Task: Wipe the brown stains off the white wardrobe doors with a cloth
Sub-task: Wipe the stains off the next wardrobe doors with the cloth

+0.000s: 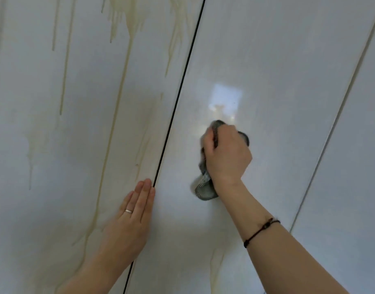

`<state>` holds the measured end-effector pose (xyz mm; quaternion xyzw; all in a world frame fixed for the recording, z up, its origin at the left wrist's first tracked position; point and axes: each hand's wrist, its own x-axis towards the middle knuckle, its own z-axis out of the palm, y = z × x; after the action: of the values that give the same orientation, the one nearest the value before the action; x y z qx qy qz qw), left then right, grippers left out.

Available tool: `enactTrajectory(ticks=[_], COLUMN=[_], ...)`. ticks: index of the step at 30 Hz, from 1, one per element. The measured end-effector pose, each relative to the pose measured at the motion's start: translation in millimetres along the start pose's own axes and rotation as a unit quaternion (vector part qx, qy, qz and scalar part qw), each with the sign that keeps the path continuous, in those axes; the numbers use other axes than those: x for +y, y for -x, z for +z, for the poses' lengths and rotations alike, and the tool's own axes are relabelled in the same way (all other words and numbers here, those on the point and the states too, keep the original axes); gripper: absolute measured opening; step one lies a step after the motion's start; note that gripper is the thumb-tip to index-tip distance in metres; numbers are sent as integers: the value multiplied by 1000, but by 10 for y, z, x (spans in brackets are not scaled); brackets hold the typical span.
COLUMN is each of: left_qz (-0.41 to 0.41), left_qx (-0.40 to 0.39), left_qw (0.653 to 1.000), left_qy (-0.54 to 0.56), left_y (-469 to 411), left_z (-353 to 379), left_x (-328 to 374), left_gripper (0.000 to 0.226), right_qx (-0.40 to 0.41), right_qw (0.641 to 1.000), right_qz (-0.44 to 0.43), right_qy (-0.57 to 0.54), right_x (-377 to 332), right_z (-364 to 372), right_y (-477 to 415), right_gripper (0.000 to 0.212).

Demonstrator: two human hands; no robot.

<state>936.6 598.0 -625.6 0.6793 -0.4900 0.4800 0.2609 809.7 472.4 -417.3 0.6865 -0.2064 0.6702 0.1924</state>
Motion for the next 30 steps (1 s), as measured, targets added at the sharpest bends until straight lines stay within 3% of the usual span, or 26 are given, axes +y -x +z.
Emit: enactTrajectory(ticks=[3,5,8,10,11,13,15,19,21,25,27,30], left_qz=[12,20,23,14,2,-15,-37,-75,-85,-113,-125,-144], left_qx=[-28,-47,-79,-89,-96,-109,-109,-118,-139,-224,-230,-224], left_qw=[1000,998,996,995,994,992,992,990,987,967,963,959], left_qy=[-8,-23,-44,-44,-49,-60,-59,-13,8,49,59,100], left_y=[33,98,177,187,203,243,312,445,571,835,962,1135], left_z=[-107,-161,-258,-279,-297,-298,-270,-248,-274,-348,-324,-234], left_x=[-55,-71,-49,-20,8,92,186,262,260,280,311,376], left_gripper=[60,58,63,65,65,64,65,76,81,93,92,84], right_qx=[-79,-110,-186,-228,-199,-61,1,-84,-102,-166,-191,-148], right_qw=[958,935,920,941,961,993,998,979,955,908,898,938], right_qz=[-272,-331,-342,-249,-185,-85,-49,-182,-278,-383,-396,-311], right_qy=[-38,-63,-41,29,46,49,37,48,27,-34,-19,39], right_x=[-379,-354,-202,-152,-171,-276,-527,-898,-834,-484,-402,-422], right_z=[173,154,1,-53,-42,-24,78,312,298,81,1,17], right_y=[983,1387,1285,821,520,-70,-369,209,832,1867,1817,1227], right_gripper=[22,22,28,26,27,31,35,22,18,25,27,27])
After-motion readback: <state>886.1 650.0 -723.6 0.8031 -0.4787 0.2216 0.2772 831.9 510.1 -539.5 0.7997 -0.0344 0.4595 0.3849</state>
